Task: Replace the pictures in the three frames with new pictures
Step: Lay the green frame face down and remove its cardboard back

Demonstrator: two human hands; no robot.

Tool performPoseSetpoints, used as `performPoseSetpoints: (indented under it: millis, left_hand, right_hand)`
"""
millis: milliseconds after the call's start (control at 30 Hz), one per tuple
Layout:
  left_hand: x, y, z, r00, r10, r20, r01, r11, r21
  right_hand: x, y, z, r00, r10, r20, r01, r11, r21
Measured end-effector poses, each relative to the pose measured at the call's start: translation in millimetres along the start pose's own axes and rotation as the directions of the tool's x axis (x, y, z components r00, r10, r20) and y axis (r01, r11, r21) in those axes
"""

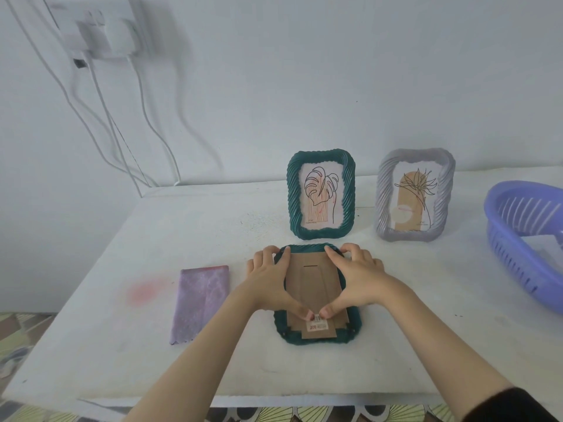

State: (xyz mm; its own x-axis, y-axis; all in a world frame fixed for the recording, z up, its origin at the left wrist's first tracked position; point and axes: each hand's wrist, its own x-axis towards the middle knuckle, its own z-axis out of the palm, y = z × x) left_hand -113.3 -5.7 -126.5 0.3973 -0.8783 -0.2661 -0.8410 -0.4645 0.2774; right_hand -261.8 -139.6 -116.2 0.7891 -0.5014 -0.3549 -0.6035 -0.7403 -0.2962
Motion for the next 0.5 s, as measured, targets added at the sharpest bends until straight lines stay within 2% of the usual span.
performPoseSetpoints:
  millis: [100, 167, 233, 300, 367, 500]
  left_hand:
    - [-3.4, -3.7, 5.9, 1.0, -0.007, -0.014, 0.006, 0.999, -0.046]
    - [-10.7, -8.1, 16.3, 0.997, -0.006, -0.076, -0.003, 0.994, -0.11]
    - [-23.4, -11.5, 30.3, 0.978, 0.014, -0.209, -0.05, 0.984, -0.169]
    - [-38.6, -14.4, 43.1, 0.929, 0.034, -0.367, -0.129, 0.963, -0.238]
    - [-54.0, -17.6, 50.3, 0.891, 0.027, -0.453, -0.19, 0.928, -0.32]
    - [-75.0, -22.8, 58.7, 0.88, 0.023, -0.475, -0.223, 0.902, -0.369]
  right_hand:
    - [-1.2, 2.6, 2.7, 0.999, -0.011, -0.041, 0.011, 1.0, -0.005]
    - [-5.5, 7.2, 9.8, 0.994, -0.031, -0.103, 0.036, 0.998, 0.042]
    - [-14.1, 12.3, 20.5, 0.979, -0.061, -0.194, 0.091, 0.984, 0.152]
    - [-26.8, 16.2, 32.0, 0.95, -0.074, -0.303, 0.164, 0.944, 0.285]
    - [-42.2, 20.0, 42.1, 0.922, -0.066, -0.382, 0.226, 0.892, 0.392]
    - [-69.8, 26.5, 57.1, 0.905, -0.062, -0.422, 0.275, 0.841, 0.466]
